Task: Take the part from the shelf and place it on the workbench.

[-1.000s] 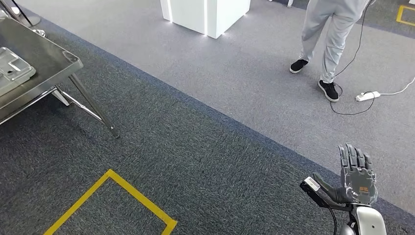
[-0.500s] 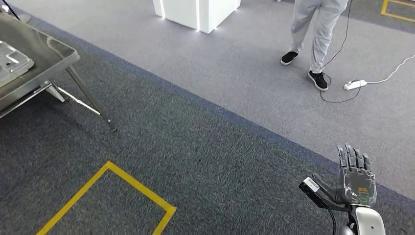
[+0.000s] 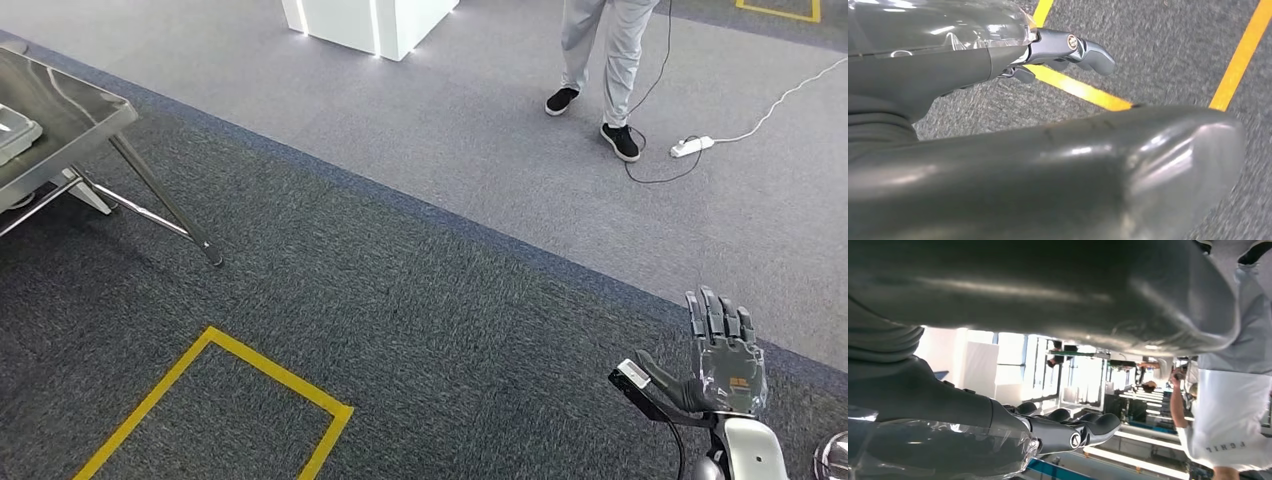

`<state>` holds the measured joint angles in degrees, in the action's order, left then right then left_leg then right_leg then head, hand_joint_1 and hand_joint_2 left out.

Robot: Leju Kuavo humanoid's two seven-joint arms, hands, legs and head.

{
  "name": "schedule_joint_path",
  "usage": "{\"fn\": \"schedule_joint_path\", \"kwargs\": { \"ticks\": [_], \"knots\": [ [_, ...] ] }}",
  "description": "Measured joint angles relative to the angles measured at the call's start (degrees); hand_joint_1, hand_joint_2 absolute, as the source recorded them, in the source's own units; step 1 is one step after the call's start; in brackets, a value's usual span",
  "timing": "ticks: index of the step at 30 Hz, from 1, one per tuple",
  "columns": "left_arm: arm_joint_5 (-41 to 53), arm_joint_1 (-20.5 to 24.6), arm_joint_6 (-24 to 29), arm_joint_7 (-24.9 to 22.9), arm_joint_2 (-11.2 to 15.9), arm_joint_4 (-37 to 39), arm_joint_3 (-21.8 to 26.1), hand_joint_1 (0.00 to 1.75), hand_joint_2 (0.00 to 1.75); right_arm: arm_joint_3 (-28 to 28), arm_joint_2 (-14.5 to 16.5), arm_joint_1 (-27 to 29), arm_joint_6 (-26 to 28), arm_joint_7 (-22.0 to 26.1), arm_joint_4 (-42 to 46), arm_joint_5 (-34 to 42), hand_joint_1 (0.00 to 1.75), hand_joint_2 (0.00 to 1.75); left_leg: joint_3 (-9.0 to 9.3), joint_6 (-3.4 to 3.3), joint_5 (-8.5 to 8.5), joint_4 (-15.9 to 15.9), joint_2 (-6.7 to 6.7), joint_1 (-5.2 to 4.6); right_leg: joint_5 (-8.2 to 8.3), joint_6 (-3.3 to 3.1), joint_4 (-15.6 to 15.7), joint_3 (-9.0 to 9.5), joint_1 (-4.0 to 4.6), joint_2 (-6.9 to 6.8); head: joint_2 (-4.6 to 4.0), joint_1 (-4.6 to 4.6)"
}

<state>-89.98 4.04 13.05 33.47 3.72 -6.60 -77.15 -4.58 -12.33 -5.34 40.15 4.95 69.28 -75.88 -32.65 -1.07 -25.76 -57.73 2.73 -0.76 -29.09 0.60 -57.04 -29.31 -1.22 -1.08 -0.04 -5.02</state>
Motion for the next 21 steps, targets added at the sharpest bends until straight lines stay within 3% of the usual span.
{"fn": "schedule_joint_path", "kwargs": {
  "ticks": [2, 5, 6, 7, 8, 10, 12, 14, 16, 18, 20, 21],
  "knots": [
    [0.0, -0.1, 0.0, -0.05, -0.01, 0.01, -0.02, 0.0, 0.0, 0.16, -0.02, -0.09, 0.0, -0.12, 0.0, 0.12, 0.0, 0.0, -1.22, 0.63, -2.02, -2.58, -0.83, 0.23, 0.58, -0.89, 0.33, -0.38, -0.11, 0.25, 0.0, -0.01],
    [-0.01, -0.27, -0.02, -0.1, 0.0, 0.01, -0.03, 0.0, 0.0, 0.45, -0.01, -0.17, -0.01, -0.27, 0.0, 0.24, 0.0, 0.0, -5.41, 1.21, -7.96, -13.3, -2.15, 0.65, 1.22, -1.5, 0.31, -1.11, 0.13, 0.67, 0.0, -0.01],
    [-0.01, -0.37, -0.07, -0.1, 0.0, 0.01, -0.03, 0.0, 0.0, 0.51, 0.0, -0.14, -0.01, -0.29, -0.01, 0.25, 0.0, 0.0, -6.27, 1.3, -8.67, -15.86, -2.22, 0.73, 1.33, -1.52, 0.22, -1.32, 0.22, 0.89, 0.0, 0.0],
    [0.0, -0.45, -0.12, -0.1, -0.01, 0.0, -0.03, 0.0, 0.0, 0.52, 0.0, -0.12, -0.02, -0.31, -0.01, 0.26, 0.0, 0.0, -6.2, 1.31, -8.27, -16.43, -2.24, 0.8, 1.41, -1.5, 0.11, -1.48, 0.28, 1.14, 0.0, -0.01],
    [0.01, -0.51, -0.2, -0.1, -0.01, 0.0, -0.03, 0.0, 0.0, 0.54, -0.01, -0.11, -0.02, -0.34, -0.01, 0.26, 0.0, 0.0, -5.04, 1.23, -6.81, -14.63, -2.28, 0.86, 1.45, -1.46, 0.0, -1.56, 0.32, 1.41, 0.0, -0.01],
    [0.04, -0.51, -0.3, -0.14, 0.03, 0.01, -0.03, 0.0, 0.0, 0.57, -0.01, -0.16, -0.02, -0.39, -0.01, 0.33, 0.0, 0.0, -0.77, 0.76, -3.26, -6.76, -2.84, 0.87, 1.48, -1.32, -0.15, -1.58, 0.37, 1.87, 0.0, 0.0],
    [0.11, -0.48, -0.33, -0.28, 0.09, 0.02, -0.03, 0.0, 0.0, 0.7, -0.02, -0.3, -0.02, -0.4, -0.01, 0.53, 0.0, 0.0, 2.28, 0.32, -1.86, -0.84, -3.59, 0.72, 1.68, -0.88, -0.2, -1.75, 0.43, 2.32, 0.0, 0.0],
    [0.16, -0.43, -0.33, -0.46, 0.1, 0.02, -0.04, 0.0, 0.0, 0.87, -0.05, -0.46, -0.02, -0.4, -0.06, 0.7, 0.0, 0.0, 2.8, 0.08, -1.88, 0.52, -3.69, 0.53, 2.05, -0.19, -0.08, -2.0, 0.41, 2.76, 0.0, -0.01],
    [0.19, -0.29, -0.33, -0.63, 0.08, 0.02, -0.07, 0.0, 0.0, 0.99, -0.22, -0.74, -0.01, -0.45, -0.18, 0.76, 0.0, 0.0, 2.88, -0.61, -1.33, 1.37, -3.27, 0.78, 1.65, 0.38, -0.53, -2.32, 0.39, 2.76, 0.0, 0.01],
    [0.28, -0.11, -0.32, -0.89, 0.03, 0.02, -0.11, 0.0, 0.0, 1.11, -0.42, -1.44, -0.01, -0.64, -0.43, 0.71, 0.0, 0.0, 2.89, -1.4, -0.72, 2.18, -2.77, 0.98, -1.04, 0.64, -4.63, -4.29, 0.43, 2.24, 0.0, 0.02],
    [0.37, -0.05, -0.31, -1.26, 0.01, 0.02, -0.19, 0.0, 0.0, 1.46, -0.46, -2.17, -0.03, -0.99, -0.9, 0.45, 0.0, 0.0, 2.58, -1.68, -0.54, 2.21, -2.29, 0.78, -4.68, 0.82, -12.32, -7.99, 0.39, 1.85, 0.0, 0.03],
    [0.37, -0.06, -0.31, -1.42, 0.0, 0.02, -0.23, 0.0, 0.0, 1.72, -0.44, -2.38, -0.04, -1.2, -1.2, 0.19, 0.0, 0.0, 2.45, -1.7, -0.52, 2.12, -2.07, 0.72, -5.56, 0.95, -15.31, -9.4, 0.35, 1.78, 0.0, 0.03]
  ]
}}
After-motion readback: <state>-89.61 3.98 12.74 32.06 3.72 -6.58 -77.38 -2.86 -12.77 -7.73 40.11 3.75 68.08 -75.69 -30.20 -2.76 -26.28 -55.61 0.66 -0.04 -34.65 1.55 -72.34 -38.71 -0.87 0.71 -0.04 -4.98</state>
